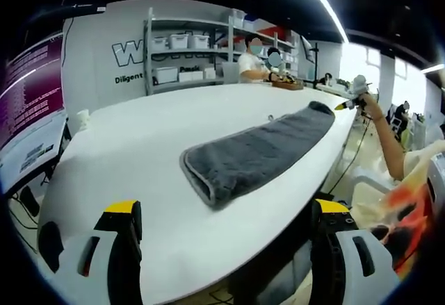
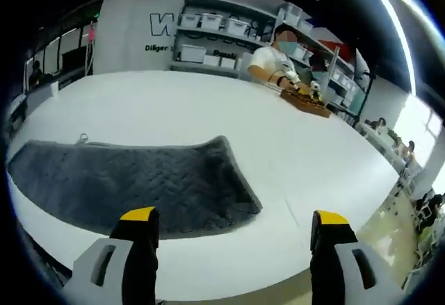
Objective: Open the folded towel by lifting each exposed corner and separating the folded layers until the towel lies flat within the target outline without major curled edges
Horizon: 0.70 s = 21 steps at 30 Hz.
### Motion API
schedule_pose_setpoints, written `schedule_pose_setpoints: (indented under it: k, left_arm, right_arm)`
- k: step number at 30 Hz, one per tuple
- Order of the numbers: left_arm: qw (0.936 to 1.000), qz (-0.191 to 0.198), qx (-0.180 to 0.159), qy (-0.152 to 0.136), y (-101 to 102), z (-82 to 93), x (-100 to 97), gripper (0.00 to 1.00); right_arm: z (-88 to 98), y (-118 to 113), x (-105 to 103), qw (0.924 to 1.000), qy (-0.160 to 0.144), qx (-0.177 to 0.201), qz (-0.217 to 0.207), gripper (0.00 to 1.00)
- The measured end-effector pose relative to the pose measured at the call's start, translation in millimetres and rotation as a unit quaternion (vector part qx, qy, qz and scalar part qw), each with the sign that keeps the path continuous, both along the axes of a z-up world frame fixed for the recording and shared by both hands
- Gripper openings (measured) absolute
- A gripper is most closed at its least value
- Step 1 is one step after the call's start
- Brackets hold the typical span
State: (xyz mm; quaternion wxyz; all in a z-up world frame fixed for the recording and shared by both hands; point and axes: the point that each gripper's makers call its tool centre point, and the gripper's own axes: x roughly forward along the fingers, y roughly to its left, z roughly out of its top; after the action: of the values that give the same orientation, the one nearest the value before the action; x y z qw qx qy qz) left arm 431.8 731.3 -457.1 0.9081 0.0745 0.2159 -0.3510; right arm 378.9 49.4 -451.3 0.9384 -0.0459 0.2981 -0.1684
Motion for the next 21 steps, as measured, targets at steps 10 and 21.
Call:
schedule_pose_setpoints:
  k: [10,21]
  left_arm:
    - [0.9999,-0.001,-0.01,-0.002,1,7.5,-4.2,0.99]
    - [0.9999,0.011,-0.011,0.001,7,8.9,-4.0,0.99]
  right_arm:
    - [29.2,59,1,0.9961,-0.06,0.026,0.059,0.97]
    - [-4.4,109,9,0.9883,-0.001,0.027,0.15,0.99]
